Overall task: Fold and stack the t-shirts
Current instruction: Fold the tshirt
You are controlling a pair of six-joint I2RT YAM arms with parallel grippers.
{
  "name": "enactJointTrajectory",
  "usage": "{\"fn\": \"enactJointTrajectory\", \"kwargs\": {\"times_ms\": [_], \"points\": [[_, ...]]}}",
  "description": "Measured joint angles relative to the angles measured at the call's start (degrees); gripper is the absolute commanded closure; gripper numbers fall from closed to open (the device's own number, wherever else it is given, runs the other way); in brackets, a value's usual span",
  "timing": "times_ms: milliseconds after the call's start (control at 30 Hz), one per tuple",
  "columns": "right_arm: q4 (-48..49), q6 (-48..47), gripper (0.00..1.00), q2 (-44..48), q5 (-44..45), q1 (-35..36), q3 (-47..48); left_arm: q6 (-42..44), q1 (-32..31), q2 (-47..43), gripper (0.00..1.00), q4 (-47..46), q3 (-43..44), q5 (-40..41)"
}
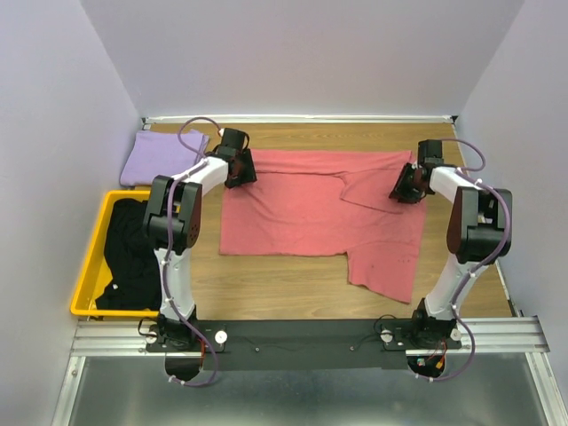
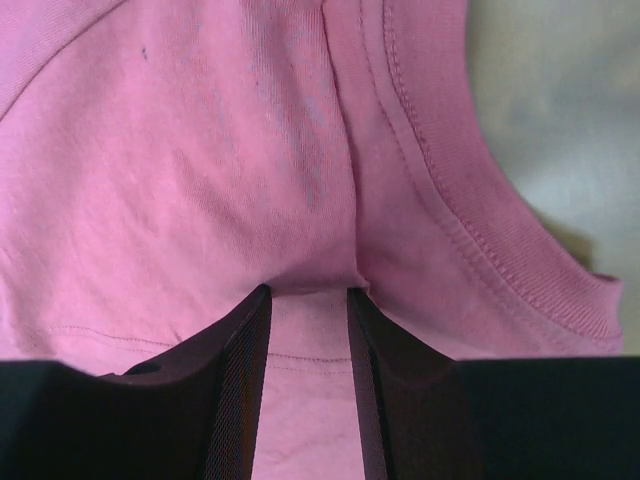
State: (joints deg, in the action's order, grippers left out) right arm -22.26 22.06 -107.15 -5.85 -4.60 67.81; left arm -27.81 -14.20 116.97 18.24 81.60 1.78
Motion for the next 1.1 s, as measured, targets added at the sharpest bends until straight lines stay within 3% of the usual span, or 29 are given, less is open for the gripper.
{"fn": "enactJointTrajectory", "kwargs": {"times_ms": [267,400,500,767,900,1100], "points": [[1.29,0.35,0.54,-9.2,1.7,0.09,12.46,0.76,1.81,11.67,0.37,4.28,18.43,0.0],[0.79,0.2,0.47,-9.29,1.77,0.09,13.29,0.81,2.99,11.82,0.33,5.22,19.61,0.52],[-1.05,-0.07,0.44,-6.14,2.19,0.09,11.47,0.76,3.5,6.32,0.32,4.33,12.87,1.36],[-7.34,-0.74,0.36,15.5,6.43,0.09,-0.92,1.09,1.84,-22.93,0.28,4.17,-14.12,5.49],[-9.84,-0.66,0.35,20.83,8.5,0.09,-6.21,1.03,0.74,-29.27,0.28,5.2,-23.47,6.21],[-12.24,-0.5,0.35,21.9,9.81,0.09,-10.21,0.26,-0.13,-30.05,0.29,7.23,-31.54,6.51]]}}
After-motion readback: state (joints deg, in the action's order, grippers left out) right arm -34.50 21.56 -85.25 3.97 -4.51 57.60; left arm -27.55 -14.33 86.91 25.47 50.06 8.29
